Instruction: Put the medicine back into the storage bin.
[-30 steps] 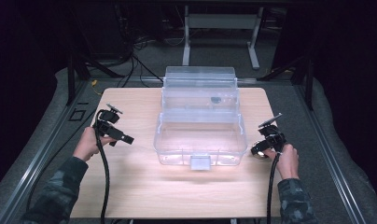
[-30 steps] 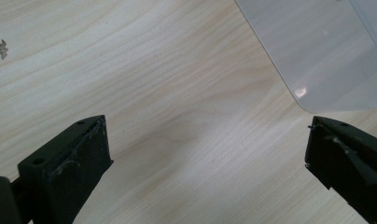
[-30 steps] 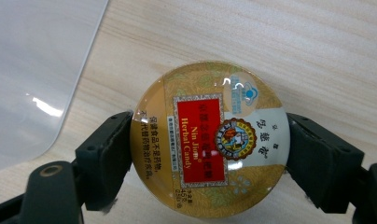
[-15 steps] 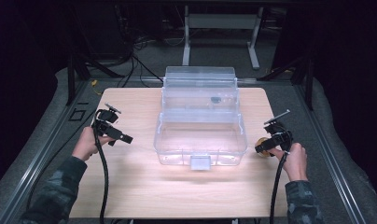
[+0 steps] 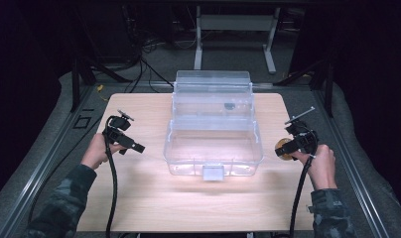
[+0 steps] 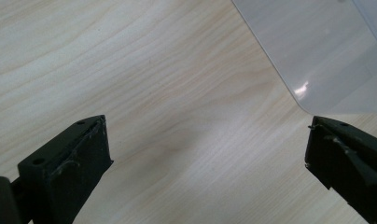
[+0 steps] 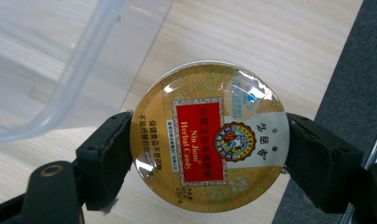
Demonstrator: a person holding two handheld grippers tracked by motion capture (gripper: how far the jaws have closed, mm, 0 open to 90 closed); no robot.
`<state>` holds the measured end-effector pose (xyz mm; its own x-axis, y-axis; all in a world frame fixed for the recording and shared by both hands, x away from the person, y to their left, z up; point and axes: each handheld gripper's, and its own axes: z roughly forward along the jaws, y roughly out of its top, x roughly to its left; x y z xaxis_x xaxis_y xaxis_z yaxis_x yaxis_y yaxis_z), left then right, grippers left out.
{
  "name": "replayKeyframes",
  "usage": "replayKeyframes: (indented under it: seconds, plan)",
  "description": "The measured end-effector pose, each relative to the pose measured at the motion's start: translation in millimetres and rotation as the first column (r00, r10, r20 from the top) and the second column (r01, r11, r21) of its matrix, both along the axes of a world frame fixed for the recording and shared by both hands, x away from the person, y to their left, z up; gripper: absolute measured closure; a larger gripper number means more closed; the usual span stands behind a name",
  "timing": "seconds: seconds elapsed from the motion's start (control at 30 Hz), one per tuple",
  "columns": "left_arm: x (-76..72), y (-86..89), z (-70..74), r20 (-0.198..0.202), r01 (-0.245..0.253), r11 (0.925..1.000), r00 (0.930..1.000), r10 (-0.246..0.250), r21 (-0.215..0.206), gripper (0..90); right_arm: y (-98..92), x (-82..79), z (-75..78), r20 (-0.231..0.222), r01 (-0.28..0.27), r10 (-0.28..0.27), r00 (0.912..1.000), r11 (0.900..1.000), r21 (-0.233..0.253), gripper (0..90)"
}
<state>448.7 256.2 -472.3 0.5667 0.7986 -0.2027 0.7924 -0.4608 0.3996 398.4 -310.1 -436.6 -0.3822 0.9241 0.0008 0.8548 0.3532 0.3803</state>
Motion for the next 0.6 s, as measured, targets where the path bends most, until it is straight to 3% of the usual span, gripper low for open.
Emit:
replayKeyframes:
  seconds: [0.1,0.13,0.23,0.6]
  plan:
    - [-0.6,1.3,0.8,0.005,-0.002,1.0000,1.0000,0.002,-0.003,0.2,3.1,-0.7,8.5,0.008,-0.010,0.010,0.9999,1.000,0.008,20.3]
    - [-0.8,1.5,1.4,0.007,0.000,1.0000,1.0000,0.000,-0.001,0.2,5.3,-0.8,11.3,0.013,-0.008,0.008,0.9999,1.000,-0.016,20.3]
    - [-0.9,2.5,2.2,0.013,-0.003,1.0000,0.9999,0.003,0.001,0.2,10.4,0.0,18.5,0.019,-0.026,0.026,0.9995,1.000,0.002,20.3]
    - [-0.2,3.8,1.9,0.015,0.000,1.0000,0.9999,0.000,-0.007,0.2,53.6,5.0,42.6,0.040,-0.131,0.131,0.9906,0.991,-0.001,20.3]
